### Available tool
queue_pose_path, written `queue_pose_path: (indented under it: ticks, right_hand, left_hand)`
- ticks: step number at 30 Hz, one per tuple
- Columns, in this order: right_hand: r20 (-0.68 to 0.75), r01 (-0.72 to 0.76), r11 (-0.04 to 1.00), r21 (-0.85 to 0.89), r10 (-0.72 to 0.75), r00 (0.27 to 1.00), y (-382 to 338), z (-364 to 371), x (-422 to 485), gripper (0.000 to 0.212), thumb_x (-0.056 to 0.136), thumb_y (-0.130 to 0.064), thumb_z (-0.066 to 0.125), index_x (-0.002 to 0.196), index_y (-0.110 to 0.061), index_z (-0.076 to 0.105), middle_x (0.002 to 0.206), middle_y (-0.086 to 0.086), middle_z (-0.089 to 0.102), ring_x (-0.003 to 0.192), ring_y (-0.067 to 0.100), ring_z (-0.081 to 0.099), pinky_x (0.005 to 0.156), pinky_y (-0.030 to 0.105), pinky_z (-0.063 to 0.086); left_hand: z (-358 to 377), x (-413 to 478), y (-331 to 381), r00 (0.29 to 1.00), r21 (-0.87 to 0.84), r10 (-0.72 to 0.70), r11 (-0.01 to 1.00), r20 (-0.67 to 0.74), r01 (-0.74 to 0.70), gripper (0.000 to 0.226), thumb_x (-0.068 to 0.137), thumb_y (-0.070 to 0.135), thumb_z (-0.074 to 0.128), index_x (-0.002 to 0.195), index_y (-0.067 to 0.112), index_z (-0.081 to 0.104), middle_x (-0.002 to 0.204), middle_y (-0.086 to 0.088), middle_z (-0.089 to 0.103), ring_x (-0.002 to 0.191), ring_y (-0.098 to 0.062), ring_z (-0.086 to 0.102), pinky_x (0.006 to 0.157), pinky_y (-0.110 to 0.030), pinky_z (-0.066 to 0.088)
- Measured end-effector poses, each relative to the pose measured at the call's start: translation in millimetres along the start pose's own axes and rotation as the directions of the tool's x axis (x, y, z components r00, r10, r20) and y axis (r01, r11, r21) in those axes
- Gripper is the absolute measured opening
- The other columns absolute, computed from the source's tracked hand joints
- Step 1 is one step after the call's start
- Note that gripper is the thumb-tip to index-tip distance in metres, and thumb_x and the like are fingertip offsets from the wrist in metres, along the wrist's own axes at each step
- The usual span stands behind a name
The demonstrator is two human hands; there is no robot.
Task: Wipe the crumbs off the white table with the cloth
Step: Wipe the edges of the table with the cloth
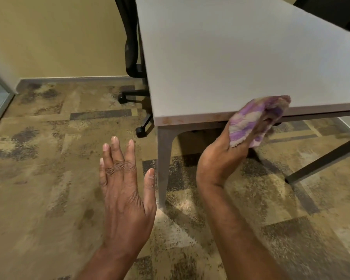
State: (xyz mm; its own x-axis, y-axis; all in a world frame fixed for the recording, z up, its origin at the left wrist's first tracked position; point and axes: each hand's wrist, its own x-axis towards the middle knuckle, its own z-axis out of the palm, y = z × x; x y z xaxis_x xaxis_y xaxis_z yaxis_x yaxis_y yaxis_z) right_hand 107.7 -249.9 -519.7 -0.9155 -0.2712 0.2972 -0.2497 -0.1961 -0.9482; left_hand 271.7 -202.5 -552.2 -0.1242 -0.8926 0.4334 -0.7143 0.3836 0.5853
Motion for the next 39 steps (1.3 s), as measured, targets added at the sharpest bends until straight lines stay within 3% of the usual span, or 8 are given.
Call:
queue_pose_path:
  ticks: [2,7,13,18,22,28,35,39]
  right_hand:
    - [0.045,-0.015,1.000,0.007,0.015,0.999,1,8,-23,0.061,0.106,-0.010,0.051,0.160,-0.005,0.024,0.167,0.016,0.027,0.154,0.027,0.031,0.123,0.047,0.034]
    - [0.119,0.080,0.996,-0.024,-0.077,0.990,-7,26,-74,0.062,0.106,-0.005,0.046,0.159,-0.022,0.017,0.170,0.016,0.020,0.158,0.033,0.020,0.123,0.059,0.028]
    - [0.245,0.233,0.963,-0.139,-0.194,0.950,-13,35,-124,0.067,0.099,0.006,0.049,0.159,-0.010,0.024,0.171,0.014,0.015,0.160,0.025,0.006,0.130,0.044,0.003]
    - [0.315,0.273,0.946,-0.176,-0.209,0.926,-14,29,-131,0.059,0.101,-0.013,0.038,0.158,-0.010,0.027,0.170,0.011,0.016,0.160,0.025,0.008,0.129,0.050,0.009]
    - [0.399,0.321,0.911,-0.260,-0.202,0.895,-14,19,-131,0.071,0.092,-0.007,0.041,0.160,-0.016,0.022,0.171,0.005,0.015,0.160,0.024,0.006,0.123,0.064,0.021]
    - [0.476,0.387,0.855,-0.346,-0.196,0.858,-17,13,-128,0.084,0.085,-0.016,0.043,0.163,-0.030,0.016,0.173,-0.001,0.007,0.160,0.021,0.001,0.124,0.056,0.014]
    - [0.471,0.594,0.650,-0.474,-0.382,0.795,5,1,-95,0.087,0.088,-0.010,0.061,0.157,-0.028,0.012,0.166,0.004,0.016,0.157,0.036,0.018,0.122,0.064,0.025]
    - [0.388,0.565,0.671,-0.479,-0.416,0.823,13,-2,-59,0.076,0.093,-0.010,0.054,0.158,-0.025,0.018,0.168,0.012,0.025,0.157,0.037,0.017,0.124,0.061,0.022]
  left_hand:
    - [-3,1,-7,1.000,-0.002,-0.005,1.000,-0.001,0.005,0.065,0.105,0.033,0.040,0.164,0.018,0.015,0.173,-0.005,0.001,0.160,-0.020,-0.007,0.129,-0.042,-0.001]
    - [-14,6,-22,1.000,0.010,0.001,1.000,-0.015,-0.001,0.065,0.105,0.034,0.039,0.163,0.016,0.015,0.173,-0.007,0.003,0.160,-0.021,-0.006,0.129,-0.046,0.001]
    - [-27,6,-42,1.000,0.017,-0.008,1.000,-0.022,0.008,0.063,0.106,0.027,0.039,0.163,0.014,0.017,0.173,-0.007,0.004,0.160,-0.021,-0.005,0.129,-0.045,0.001]
    - [-41,-5,-64,1.000,0.063,0.002,0.998,-0.014,-0.001,0.061,0.105,0.025,0.038,0.162,0.014,0.020,0.173,-0.007,0.008,0.160,-0.024,0.000,0.129,-0.045,0.003]
    - [-48,-9,-73,1.000,0.105,0.011,0.994,-0.012,-0.010,0.061,0.105,0.027,0.037,0.162,0.014,0.021,0.173,-0.007,0.008,0.160,-0.024,0.001,0.130,-0.041,0.002]
    - [-50,-12,-67,1.000,0.085,-0.014,0.996,-0.027,0.016,0.060,0.105,0.029,0.036,0.162,0.016,0.022,0.172,-0.008,0.011,0.160,-0.023,0.001,0.129,-0.038,0.001]
    - [-51,-15,-49,0.999,0.086,0.016,0.996,0.030,-0.018,0.060,0.106,0.030,0.035,0.162,0.013,0.022,0.173,-0.007,0.008,0.160,-0.023,0.000,0.129,-0.046,0.005]
    - [-51,-15,-45,0.998,0.064,-0.011,0.998,0.054,0.007,0.061,0.106,0.029,0.036,0.163,0.017,0.018,0.173,-0.003,0.004,0.160,-0.020,-0.003,0.129,-0.045,0.003]
